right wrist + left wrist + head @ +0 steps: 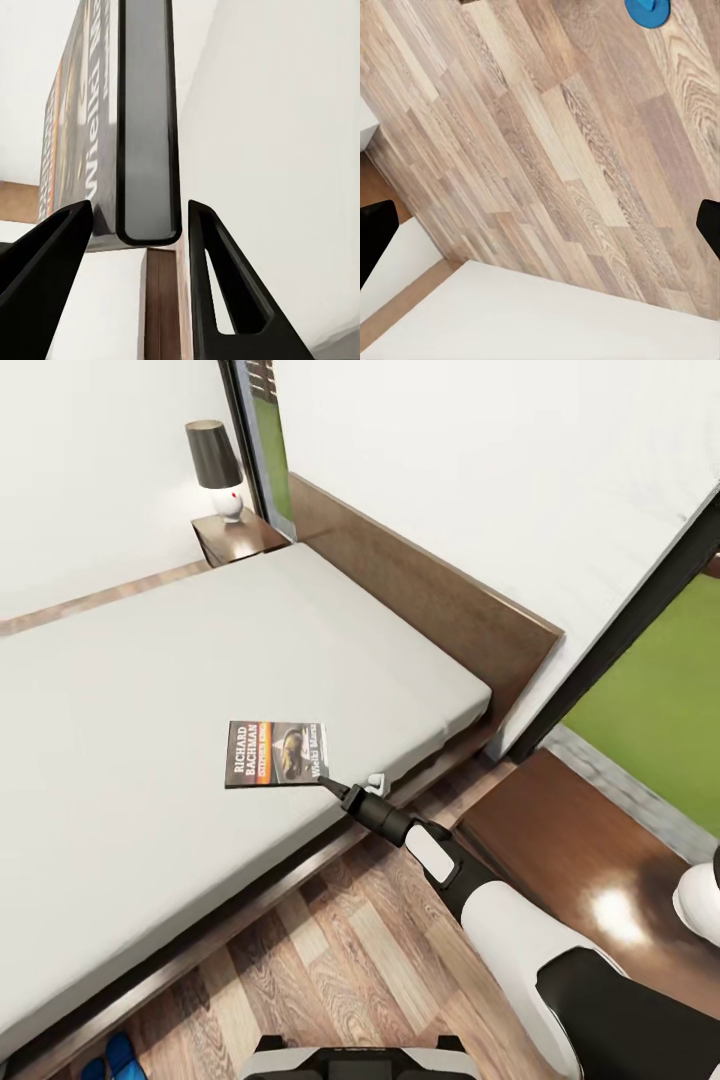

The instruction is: In the bedroom, move the book from the bed onto either nightstand, and place the two sandals side by side next to the bed.

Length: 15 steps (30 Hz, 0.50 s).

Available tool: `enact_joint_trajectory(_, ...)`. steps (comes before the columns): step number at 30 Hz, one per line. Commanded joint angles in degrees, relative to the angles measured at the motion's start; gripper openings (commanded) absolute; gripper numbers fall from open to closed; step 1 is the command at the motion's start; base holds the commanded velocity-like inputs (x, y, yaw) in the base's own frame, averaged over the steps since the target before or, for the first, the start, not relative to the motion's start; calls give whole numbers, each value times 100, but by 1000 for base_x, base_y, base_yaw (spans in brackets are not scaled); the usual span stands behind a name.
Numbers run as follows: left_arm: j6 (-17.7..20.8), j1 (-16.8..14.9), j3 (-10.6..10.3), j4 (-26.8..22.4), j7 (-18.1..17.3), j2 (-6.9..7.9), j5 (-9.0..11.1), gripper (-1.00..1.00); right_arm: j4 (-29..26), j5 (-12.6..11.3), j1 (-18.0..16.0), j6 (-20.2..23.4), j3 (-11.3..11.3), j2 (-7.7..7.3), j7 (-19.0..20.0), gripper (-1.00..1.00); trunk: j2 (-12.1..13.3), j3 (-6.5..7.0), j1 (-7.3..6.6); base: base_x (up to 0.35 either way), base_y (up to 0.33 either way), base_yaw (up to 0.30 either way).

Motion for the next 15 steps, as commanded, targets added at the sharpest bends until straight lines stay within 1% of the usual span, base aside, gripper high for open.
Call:
enact_joint_trajectory(1,-21,-3,-47,1,12,1,60,100,4,-62,0,50,7,0,13,-100,-8,3,3,0,0,0)
enact_joint_trajectory(15,-23,-1,-54,-3,12,0,45,100,2,-65,25,42,5,0,15,-100,-8,131,3,0,0,0)
